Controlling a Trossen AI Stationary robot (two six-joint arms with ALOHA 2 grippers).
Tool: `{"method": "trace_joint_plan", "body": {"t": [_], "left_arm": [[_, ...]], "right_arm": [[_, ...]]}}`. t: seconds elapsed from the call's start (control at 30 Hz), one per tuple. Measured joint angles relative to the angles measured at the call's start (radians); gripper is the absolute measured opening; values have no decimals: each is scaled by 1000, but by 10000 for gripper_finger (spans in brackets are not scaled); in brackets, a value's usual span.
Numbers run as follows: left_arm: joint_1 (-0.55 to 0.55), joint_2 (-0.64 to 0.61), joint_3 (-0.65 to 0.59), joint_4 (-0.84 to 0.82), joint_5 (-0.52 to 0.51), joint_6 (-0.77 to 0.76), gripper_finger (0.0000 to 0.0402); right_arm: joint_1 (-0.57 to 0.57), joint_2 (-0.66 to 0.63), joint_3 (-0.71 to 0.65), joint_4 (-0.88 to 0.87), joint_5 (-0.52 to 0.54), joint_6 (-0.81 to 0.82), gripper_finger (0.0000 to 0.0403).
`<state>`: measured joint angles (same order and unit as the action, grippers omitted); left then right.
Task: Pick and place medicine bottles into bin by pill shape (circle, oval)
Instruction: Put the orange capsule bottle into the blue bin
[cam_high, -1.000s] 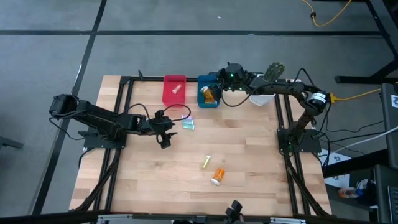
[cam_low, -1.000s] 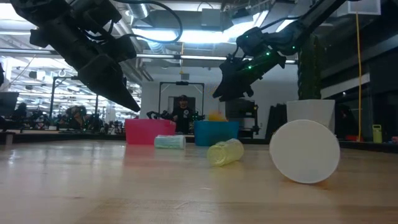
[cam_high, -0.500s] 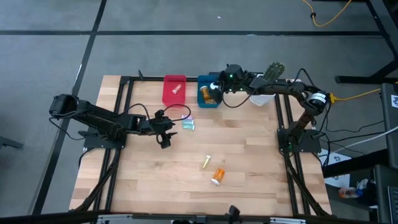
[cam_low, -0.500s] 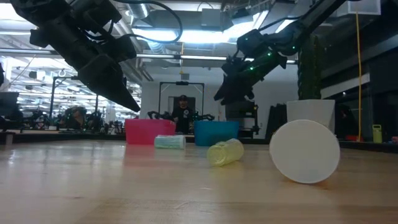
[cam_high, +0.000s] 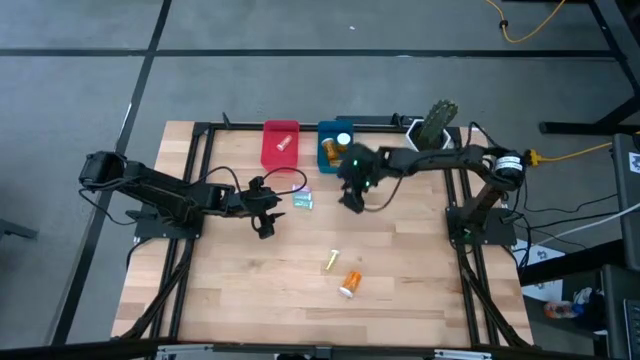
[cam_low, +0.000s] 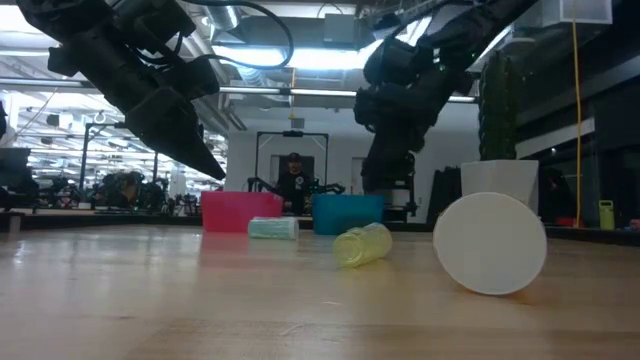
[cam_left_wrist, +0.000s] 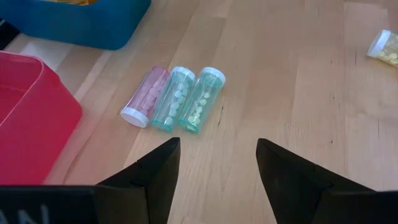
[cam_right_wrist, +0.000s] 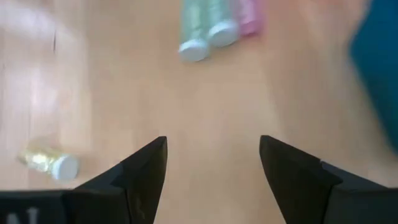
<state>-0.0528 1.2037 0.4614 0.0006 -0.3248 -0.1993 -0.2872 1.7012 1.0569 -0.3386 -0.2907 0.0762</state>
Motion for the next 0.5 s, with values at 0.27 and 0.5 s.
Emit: {"method": "trace_joint_plan", "body": {"t": [0.27, 0.5], "left_arm": [[0, 0, 0, 0, 0, 0, 206], [0, 0, 0, 0, 0, 0, 206]], "right_arm": [[170, -1, 0, -302, 87, -55, 257], [278, -1, 0, -473, 86, 24, 257]]}}
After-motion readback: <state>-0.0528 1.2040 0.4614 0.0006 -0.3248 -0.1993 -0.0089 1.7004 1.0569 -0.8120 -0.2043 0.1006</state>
